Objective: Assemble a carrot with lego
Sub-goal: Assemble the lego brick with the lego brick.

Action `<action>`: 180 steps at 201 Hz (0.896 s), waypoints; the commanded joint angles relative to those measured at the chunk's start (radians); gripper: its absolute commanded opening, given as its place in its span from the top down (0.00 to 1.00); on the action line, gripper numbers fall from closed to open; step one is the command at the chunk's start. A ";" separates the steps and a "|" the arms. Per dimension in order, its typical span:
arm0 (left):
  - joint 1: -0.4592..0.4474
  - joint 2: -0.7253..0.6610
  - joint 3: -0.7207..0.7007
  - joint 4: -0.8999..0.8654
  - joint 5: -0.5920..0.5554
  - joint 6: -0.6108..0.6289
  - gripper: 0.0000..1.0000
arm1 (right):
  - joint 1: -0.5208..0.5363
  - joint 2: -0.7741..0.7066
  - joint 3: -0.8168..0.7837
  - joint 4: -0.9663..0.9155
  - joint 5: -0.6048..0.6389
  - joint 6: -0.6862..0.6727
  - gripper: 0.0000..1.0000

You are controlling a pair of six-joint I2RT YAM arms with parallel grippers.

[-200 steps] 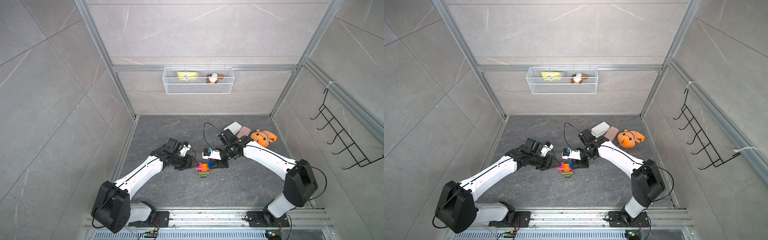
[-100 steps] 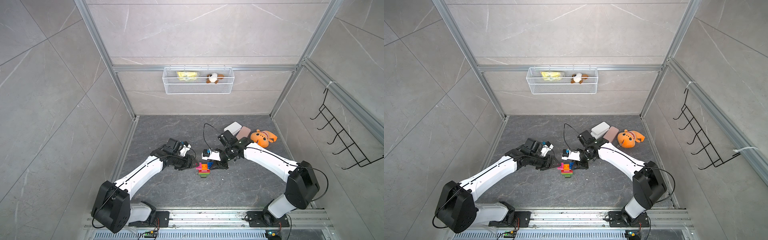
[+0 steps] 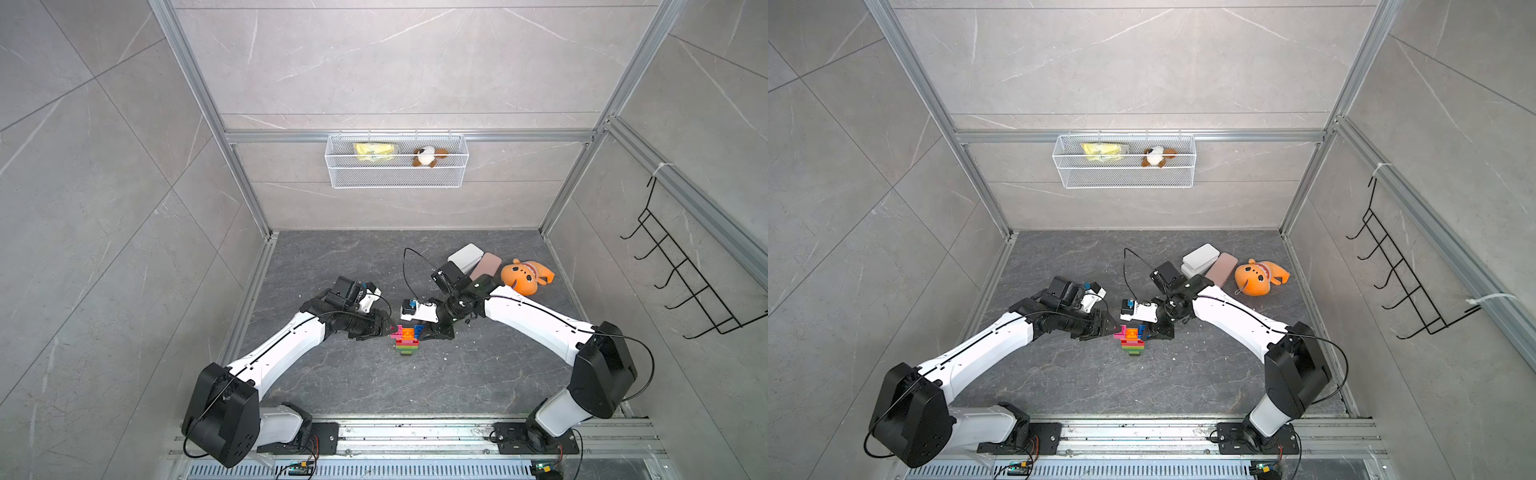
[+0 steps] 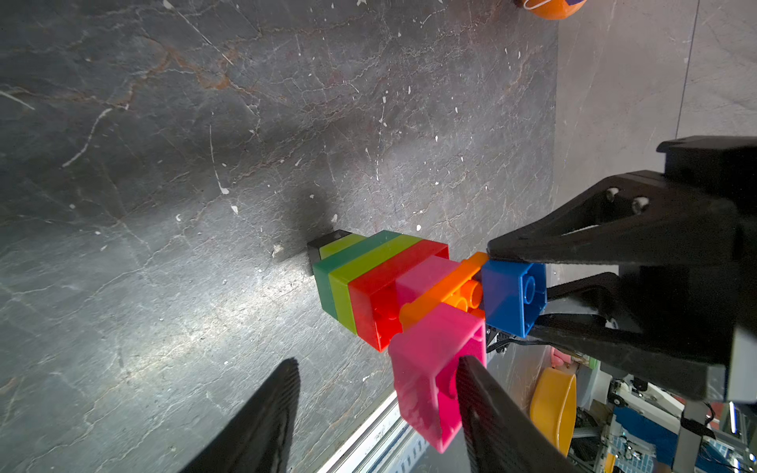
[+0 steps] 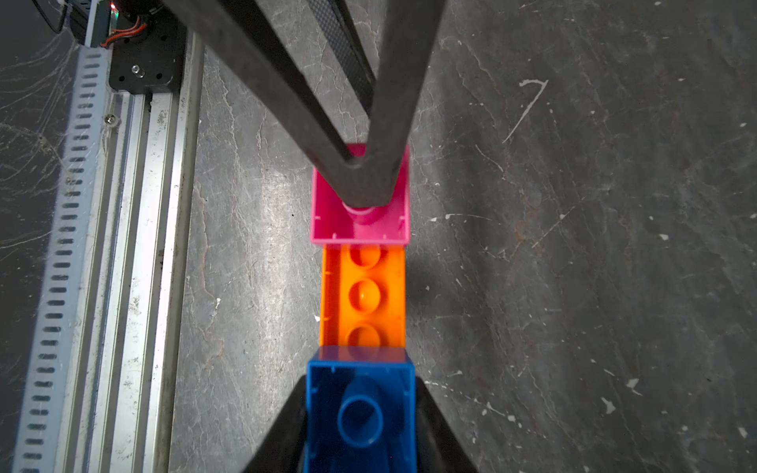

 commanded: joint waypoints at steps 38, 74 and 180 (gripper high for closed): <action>-0.003 -0.021 -0.029 -0.016 -0.052 0.007 0.36 | 0.041 0.106 0.006 -0.162 0.123 0.048 0.85; -0.003 -0.037 -0.024 -0.016 -0.053 0.008 0.36 | 0.041 0.069 0.019 -0.129 0.127 0.069 0.77; -0.007 -0.093 -0.028 -0.009 -0.028 0.000 0.36 | 0.041 -0.004 0.043 -0.060 0.081 0.129 0.42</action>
